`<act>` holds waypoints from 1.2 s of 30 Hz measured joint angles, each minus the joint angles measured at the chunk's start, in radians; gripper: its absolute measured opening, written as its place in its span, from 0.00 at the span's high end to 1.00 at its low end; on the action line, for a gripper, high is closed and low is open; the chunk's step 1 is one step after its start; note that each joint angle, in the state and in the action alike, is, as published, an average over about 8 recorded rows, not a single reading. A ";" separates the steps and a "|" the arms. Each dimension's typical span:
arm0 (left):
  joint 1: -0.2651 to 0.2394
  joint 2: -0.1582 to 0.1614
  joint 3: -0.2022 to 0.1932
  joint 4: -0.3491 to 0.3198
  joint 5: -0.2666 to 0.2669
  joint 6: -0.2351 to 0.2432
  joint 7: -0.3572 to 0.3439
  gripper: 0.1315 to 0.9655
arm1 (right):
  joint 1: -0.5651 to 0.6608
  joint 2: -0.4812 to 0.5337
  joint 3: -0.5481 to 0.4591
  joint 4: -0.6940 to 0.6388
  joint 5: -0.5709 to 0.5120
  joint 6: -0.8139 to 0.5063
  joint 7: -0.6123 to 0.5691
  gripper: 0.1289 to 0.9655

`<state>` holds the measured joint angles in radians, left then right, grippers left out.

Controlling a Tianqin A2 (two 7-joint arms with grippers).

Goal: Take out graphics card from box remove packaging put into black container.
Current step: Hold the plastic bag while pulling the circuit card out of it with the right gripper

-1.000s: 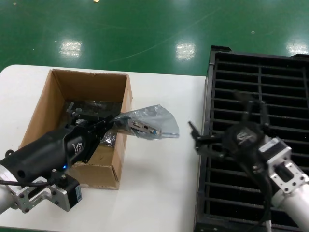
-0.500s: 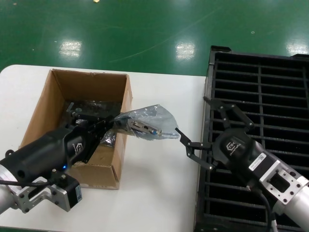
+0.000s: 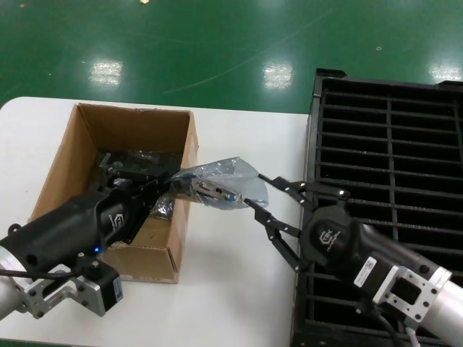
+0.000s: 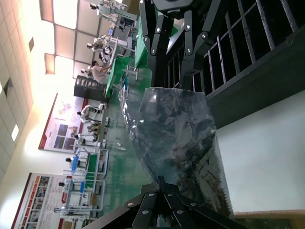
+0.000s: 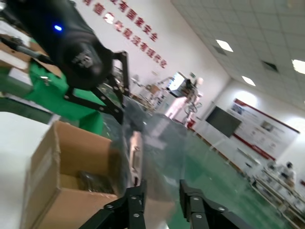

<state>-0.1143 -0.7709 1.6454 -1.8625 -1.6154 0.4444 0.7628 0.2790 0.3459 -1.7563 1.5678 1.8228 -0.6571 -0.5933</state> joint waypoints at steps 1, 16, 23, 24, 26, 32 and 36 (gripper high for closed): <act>0.000 0.000 0.000 0.000 0.000 0.000 0.000 0.99 | 0.003 0.003 -0.004 0.001 0.000 -0.007 -0.005 0.67; 0.000 0.000 0.000 0.000 0.000 0.000 0.000 0.99 | 0.138 0.048 -0.078 -0.052 -0.045 -0.058 0.028 0.94; 0.000 0.000 0.000 0.000 0.000 0.000 0.000 0.99 | 0.207 0.070 -0.141 -0.091 -0.067 -0.118 0.100 0.98; 0.000 0.000 0.000 0.000 0.000 0.000 0.000 0.99 | 0.217 0.071 -0.151 -0.098 -0.071 -0.126 0.114 0.98; 0.000 0.000 0.000 0.000 0.000 0.000 0.000 0.99 | 0.241 0.072 -0.169 -0.112 -0.079 -0.139 0.141 0.99; 0.000 0.000 0.000 0.000 0.000 0.000 0.000 0.99 | 0.327 0.069 -0.208 -0.161 -0.101 -0.175 0.221 0.99; 0.000 0.000 0.000 0.000 0.000 0.000 0.000 0.99 | 0.395 0.060 -0.237 -0.213 -0.125 -0.195 0.297 0.99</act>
<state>-0.1143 -0.7709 1.6453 -1.8625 -1.6153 0.4445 0.7628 0.6741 0.4056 -1.9933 1.3545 1.6982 -0.8520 -0.2965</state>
